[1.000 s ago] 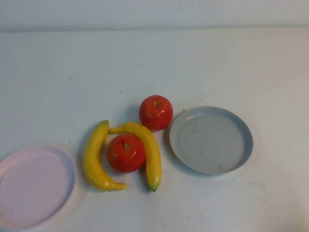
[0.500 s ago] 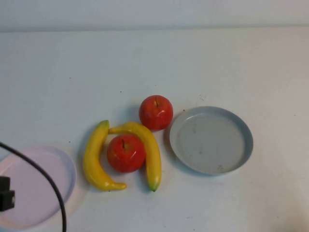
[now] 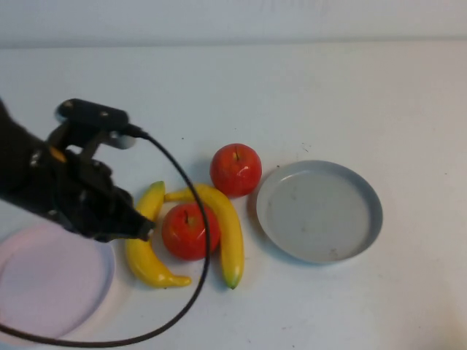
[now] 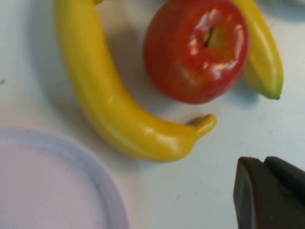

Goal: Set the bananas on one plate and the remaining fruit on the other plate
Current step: Put one type of fruit in the left plate

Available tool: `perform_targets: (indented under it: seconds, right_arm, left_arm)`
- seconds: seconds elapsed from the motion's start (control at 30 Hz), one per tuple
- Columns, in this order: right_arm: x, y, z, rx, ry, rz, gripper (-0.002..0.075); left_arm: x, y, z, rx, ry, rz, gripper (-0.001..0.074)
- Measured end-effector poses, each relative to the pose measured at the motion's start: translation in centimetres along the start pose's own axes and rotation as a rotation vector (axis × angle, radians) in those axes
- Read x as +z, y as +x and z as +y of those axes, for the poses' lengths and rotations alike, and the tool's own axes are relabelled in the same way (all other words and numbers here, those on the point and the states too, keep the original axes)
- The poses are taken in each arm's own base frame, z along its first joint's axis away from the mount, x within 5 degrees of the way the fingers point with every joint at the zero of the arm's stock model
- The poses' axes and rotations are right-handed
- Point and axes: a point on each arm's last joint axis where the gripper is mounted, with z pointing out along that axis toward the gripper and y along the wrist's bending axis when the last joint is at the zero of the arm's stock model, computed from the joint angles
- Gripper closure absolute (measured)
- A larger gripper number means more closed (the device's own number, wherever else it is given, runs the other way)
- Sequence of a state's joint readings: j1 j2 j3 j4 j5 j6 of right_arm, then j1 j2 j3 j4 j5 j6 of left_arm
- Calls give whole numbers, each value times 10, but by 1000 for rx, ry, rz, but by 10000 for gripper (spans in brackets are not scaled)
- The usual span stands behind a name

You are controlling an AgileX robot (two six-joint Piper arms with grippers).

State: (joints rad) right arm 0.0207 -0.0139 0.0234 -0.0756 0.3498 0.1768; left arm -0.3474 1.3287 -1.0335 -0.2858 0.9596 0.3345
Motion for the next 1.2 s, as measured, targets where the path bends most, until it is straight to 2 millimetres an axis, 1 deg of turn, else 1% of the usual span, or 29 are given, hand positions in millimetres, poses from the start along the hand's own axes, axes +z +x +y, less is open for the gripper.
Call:
perform_targets:
  seconds: [0.07, 0.17, 0.23, 0.3, 0.33, 0.4, 0.43, 0.47, 0.53, 0.57, 0.63, 0.8, 1.0, 1.2]
  right_arm:
    - [0, 0, 0, 0, 0, 0, 741]
    - [0, 0, 0, 0, 0, 0, 741]
    - [0, 0, 0, 0, 0, 0, 741]
    - [0, 0, 0, 0, 0, 0, 741]
    - [0, 0, 0, 0, 0, 0, 741]
    - [0, 0, 0, 0, 0, 0, 741]
    - [0, 0, 0, 0, 0, 0, 741]
    - [0, 0, 0, 0, 0, 0, 741]
    - [0, 0, 0, 0, 0, 0, 741]
    - [0, 0, 0, 0, 0, 0, 741]
    - [0, 0, 0, 0, 0, 0, 741]
    - [0, 0, 0, 0, 0, 0, 741]
    - [0, 0, 0, 0, 0, 0, 741]
    - [0, 0, 0, 0, 0, 0, 741]
  left_arm:
    - [10, -17, -12, 63, 24, 14, 737]
    - [23, -34, -23, 137, 22, 40, 731]
    - [28, -42, -29, 185, 11, 50, 694]
    - [35, -50, -34, 219, 8, 69, 598]
    - [39, -53, -35, 226, 11, 78, 527]
    - [46, -58, -36, 233, 14, 91, 367]
    - [49, -60, -36, 234, 14, 97, 308]
    - [54, -62, -35, 235, 9, 103, 190]
    - [63, -65, -32, 242, -9, 101, 110]
    - [67, -66, -31, 243, -14, 98, 86]
    - [74, -68, -30, 242, -22, 89, 68]
    - [89, -69, -26, 250, -37, 110, 66]
    - [93, -71, -24, 261, -52, 107, 66]
    - [104, -70, -22, 257, -48, 134, 66]
